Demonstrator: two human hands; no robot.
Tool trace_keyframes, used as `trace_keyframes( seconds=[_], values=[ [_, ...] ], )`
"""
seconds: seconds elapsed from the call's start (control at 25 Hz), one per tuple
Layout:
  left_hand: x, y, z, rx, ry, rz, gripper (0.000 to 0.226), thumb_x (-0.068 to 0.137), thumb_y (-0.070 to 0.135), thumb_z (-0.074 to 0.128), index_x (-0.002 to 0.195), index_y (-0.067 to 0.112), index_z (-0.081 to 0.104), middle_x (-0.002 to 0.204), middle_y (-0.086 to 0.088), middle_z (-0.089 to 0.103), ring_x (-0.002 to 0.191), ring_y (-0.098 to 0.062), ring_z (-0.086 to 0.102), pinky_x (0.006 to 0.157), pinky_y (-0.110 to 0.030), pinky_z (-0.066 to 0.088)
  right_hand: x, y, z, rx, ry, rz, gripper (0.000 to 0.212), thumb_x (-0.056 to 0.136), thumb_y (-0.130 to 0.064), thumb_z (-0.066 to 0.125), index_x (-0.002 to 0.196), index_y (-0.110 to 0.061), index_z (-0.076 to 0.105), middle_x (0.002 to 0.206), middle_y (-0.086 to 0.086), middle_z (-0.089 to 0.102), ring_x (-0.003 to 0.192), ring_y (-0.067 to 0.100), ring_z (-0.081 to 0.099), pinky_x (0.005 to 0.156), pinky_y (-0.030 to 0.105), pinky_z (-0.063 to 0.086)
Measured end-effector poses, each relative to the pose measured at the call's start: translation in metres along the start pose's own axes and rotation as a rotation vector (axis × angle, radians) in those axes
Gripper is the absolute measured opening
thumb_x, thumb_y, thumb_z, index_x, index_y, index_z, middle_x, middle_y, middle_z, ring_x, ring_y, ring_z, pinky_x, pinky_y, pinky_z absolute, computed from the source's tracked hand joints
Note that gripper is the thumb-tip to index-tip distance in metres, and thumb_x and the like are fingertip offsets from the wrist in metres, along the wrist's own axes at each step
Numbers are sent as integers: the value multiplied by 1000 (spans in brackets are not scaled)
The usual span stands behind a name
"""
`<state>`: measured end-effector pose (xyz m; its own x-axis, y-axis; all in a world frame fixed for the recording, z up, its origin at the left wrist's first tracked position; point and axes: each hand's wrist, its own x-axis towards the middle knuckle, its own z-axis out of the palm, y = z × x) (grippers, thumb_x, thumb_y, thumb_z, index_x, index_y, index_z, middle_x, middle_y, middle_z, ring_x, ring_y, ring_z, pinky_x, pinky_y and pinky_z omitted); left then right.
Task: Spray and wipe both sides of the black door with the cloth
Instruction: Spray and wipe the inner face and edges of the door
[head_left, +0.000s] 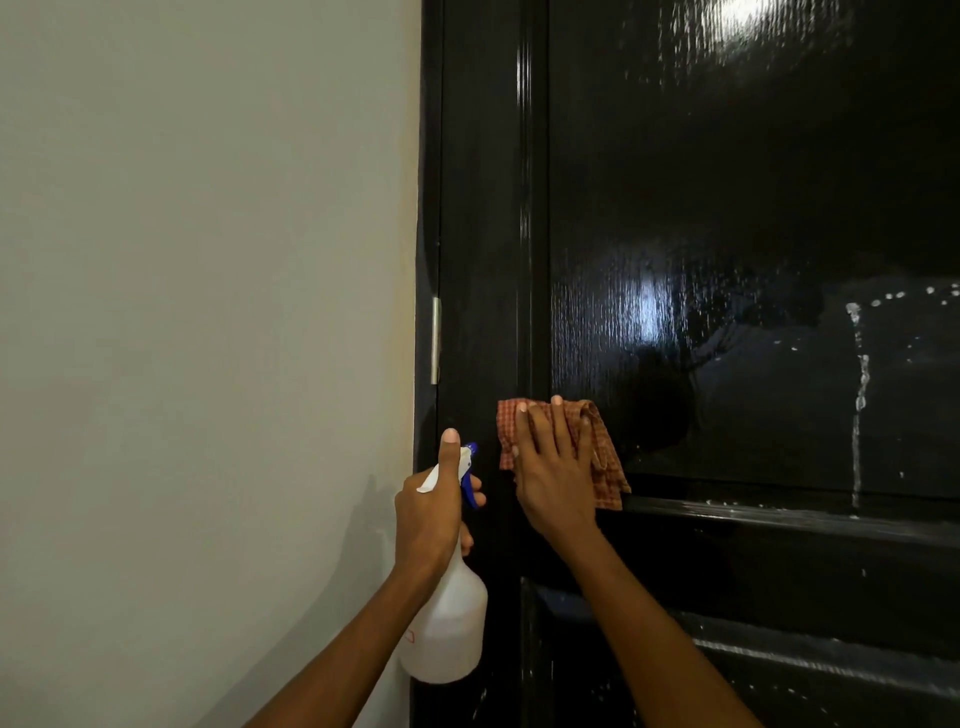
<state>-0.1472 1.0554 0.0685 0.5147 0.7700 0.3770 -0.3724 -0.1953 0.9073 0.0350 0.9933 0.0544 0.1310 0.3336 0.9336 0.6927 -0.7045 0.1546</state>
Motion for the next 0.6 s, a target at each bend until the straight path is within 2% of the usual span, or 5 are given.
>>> trace_keyframes(
  seconds=[0.16, 0.28, 0.36, 0.48, 0.6],
  values=[
    [11, 24, 11, 19, 7, 95, 61, 92, 63, 39, 92, 10, 68, 78, -6, 71, 64, -16, 67, 44, -19, 50, 107, 23, -32, -24, 62, -35, 69, 99, -36, 47, 160, -11, 26, 165, 13, 27, 157, 36, 8, 125, 58, -1],
    [16, 35, 19, 10, 6, 137, 67, 85, 69, 38, 92, 11, 69, 78, -7, 71, 65, -17, 68, 49, -23, 51, 151, 33, -45, -33, 77, -31, 67, 102, -37, 47, 160, -12, 26, 166, 11, 27, 157, 34, 9, 125, 59, 3],
    [14, 34, 23, 6, -1, 134, 68, 82, 72, 37, 88, 12, 69, 75, -7, 71, 60, -16, 67, 47, -24, 51, 135, 32, -37, -34, 86, -48, 63, 106, -37, 38, 161, -13, 23, 168, 10, 22, 158, 33, 6, 125, 59, 4],
    [3, 26, 30, 23, -22, 134, 60, 91, 65, 37, 84, 14, 67, 71, -5, 70, 53, -14, 63, 43, -20, 50, 62, 35, -21, -36, 26, -142, 63, 107, -41, 31, 163, -15, 18, 171, 10, 14, 158, 31, 1, 126, 57, 1],
    [-5, 19, 34, 60, -55, 125, 78, 81, 73, 34, 85, 1, 66, 64, -12, 66, 45, -19, 58, 42, -23, 50, -18, 56, -10, -131, -46, -350, 62, 105, -44, 34, 162, -21, 24, 170, 7, 17, 157, 31, 9, 126, 54, 1]
  ],
)
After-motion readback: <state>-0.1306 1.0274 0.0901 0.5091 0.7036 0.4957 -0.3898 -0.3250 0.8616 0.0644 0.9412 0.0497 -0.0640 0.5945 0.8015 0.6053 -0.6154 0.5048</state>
